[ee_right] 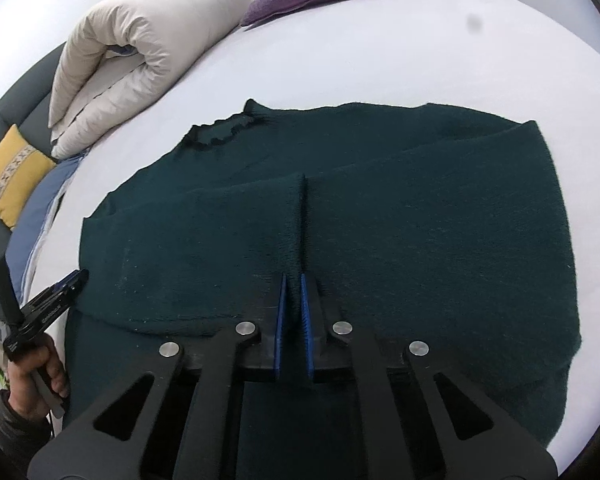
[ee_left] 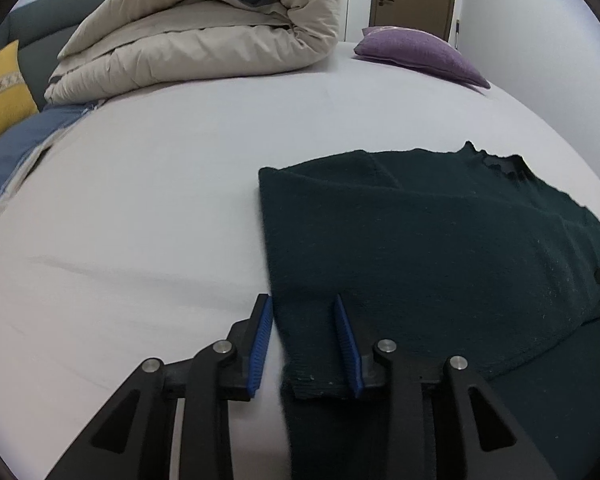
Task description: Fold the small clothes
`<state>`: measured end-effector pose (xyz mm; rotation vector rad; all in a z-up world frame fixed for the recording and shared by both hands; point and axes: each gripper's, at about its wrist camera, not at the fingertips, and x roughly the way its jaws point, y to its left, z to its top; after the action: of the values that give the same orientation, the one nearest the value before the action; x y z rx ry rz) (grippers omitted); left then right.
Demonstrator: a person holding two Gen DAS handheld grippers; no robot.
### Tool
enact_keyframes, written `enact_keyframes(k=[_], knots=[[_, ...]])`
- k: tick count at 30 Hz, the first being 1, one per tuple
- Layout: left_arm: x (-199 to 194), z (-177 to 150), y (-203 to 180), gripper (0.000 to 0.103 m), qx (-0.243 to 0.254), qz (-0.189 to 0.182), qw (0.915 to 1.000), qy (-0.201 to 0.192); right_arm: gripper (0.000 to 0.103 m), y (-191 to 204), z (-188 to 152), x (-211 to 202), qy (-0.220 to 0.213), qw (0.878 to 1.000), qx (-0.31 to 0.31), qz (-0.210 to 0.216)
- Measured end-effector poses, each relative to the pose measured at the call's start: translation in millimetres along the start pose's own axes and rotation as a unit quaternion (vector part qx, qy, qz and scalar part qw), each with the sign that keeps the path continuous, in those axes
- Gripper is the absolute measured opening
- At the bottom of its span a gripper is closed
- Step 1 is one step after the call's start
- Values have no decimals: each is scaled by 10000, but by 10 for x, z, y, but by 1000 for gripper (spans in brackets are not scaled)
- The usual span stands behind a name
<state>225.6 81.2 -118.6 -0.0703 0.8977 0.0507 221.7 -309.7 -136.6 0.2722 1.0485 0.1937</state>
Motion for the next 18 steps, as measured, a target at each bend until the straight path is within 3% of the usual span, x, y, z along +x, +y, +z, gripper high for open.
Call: enact_keyframes(k=[4, 8, 12, 14, 16, 18], knots=[[-2, -26, 2, 37, 63, 53, 10000, -7, 5, -47, -17, 50, 38, 10000, 6, 31], [-23, -6, 40, 38, 30, -25, 10000, -19, 4, -199, -13, 53, 3, 9986, 325, 416], [-384, -106, 145, 41, -246, -368, 9990, -91, 17, -199, -122, -409, -440, 9975, 393, 393], [-608, -227, 175, 48, -268, -500, 9983, -124, 37, -200, -239, -670, -630, 9961, 370, 490], [-821, -367, 231, 58, -387, -628, 9972, -155, 50, -227, -408, -926, -808, 9947, 391, 494], [-1061, -576, 308, 64, -586, -836, 9947, -147, 52, -255, -629, -1172, -882, 9942, 350, 498]])
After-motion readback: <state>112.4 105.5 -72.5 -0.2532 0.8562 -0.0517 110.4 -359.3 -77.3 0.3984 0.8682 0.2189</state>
